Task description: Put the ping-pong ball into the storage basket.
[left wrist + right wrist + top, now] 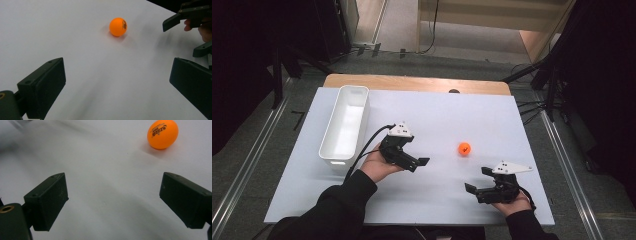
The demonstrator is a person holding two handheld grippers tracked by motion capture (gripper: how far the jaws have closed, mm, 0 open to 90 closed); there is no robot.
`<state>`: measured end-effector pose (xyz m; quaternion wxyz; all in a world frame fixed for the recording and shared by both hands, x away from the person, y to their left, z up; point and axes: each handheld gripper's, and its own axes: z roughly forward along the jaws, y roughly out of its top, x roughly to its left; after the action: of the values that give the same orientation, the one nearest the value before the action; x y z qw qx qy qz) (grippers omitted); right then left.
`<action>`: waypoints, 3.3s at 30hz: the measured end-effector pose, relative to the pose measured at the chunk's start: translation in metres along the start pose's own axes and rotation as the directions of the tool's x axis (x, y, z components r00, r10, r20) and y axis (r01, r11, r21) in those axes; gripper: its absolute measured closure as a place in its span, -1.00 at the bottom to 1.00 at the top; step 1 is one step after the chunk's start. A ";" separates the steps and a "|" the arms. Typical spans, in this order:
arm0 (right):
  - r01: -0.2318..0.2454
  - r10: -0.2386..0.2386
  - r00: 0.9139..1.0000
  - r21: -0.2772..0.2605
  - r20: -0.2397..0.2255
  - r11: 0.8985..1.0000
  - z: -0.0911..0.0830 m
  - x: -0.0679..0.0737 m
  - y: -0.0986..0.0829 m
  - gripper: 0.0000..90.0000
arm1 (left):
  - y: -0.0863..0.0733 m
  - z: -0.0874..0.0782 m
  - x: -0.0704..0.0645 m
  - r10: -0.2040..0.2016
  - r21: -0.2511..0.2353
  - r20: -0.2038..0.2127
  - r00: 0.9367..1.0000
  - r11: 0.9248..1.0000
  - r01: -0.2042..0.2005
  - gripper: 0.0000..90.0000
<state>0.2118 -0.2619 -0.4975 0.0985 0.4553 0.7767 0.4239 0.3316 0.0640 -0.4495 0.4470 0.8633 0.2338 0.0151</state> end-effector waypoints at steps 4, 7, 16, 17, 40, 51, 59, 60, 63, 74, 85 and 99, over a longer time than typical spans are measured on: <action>-0.002 0.002 1.000 -0.001 -0.004 1.000 0.000 0.000 0.000 -0.85 | 0.002 0.005 0.000 0.006 0.009 -0.001 1.000 1.000 -0.006 -0.98; -0.001 0.001 1.000 0.000 -0.004 1.000 0.000 0.000 0.000 -0.85 | 0.004 0.007 0.000 0.010 0.010 -0.002 1.000 1.000 -0.010 -0.98; -0.001 0.001 1.000 -0.001 -0.004 1.000 0.000 0.000 0.000 -0.85 | 0.009 0.018 -0.002 0.020 0.014 0.008 1.000 1.000 -0.020 -0.98; -0.001 0.001 1.000 0.002 -0.006 1.000 0.000 0.000 0.000 -0.85 | 0.010 0.019 -0.003 0.019 0.011 0.011 1.000 1.000 -0.019 -0.98; 0.010 -0.010 1.000 0.008 0.012 1.000 0.003 -0.001 -0.001 -0.85 | 0.030 0.041 -0.002 0.030 0.009 0.017 0.999 0.999 -0.031 -0.98; 0.015 -0.015 1.000 0.014 0.009 1.000 0.003 -0.001 -0.001 -0.85 | 0.036 0.051 -0.003 0.035 0.015 0.017 0.999 0.999 -0.035 -0.96; 0.017 -0.017 1.000 0.016 0.008 1.000 0.003 -0.001 -0.001 -0.85 | 0.038 0.058 -0.003 0.044 0.019 0.011 0.999 0.999 -0.044 -0.93; 0.014 -0.014 1.000 0.019 0.005 1.000 0.003 -0.001 -0.001 -0.85 | 0.039 0.059 -0.003 0.041 0.020 0.012 0.999 0.999 -0.041 -0.93; 0.013 -0.013 1.000 0.021 0.004 1.000 0.003 -0.001 -0.001 -0.85 | 0.040 0.061 -0.002 0.031 0.017 0.027 0.999 0.999 -0.031 -0.93; 0.014 -0.014 1.000 0.019 0.001 1.000 0.003 0.000 -0.001 -0.85 | 0.049 0.070 -0.005 0.065 -0.009 -0.003 0.998 0.998 -0.065 -0.85; 0.014 -0.014 1.000 0.018 -0.001 1.000 0.003 0.000 -0.001 -0.85 | 0.055 0.084 -0.006 0.064 0.013 0.000 0.998 0.998 -0.064 -0.85; 0.015 -0.015 1.000 0.021 0.001 1.000 0.004 0.000 -0.001 -0.85 | 0.063 0.102 -0.009 0.063 0.017 0.010 0.998 0.998 -0.063 -0.85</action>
<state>0.2132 -0.2601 -0.5008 0.0970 0.4508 0.7845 0.4147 0.3724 -0.0489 -0.4597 0.4400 0.8742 0.2044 0.0230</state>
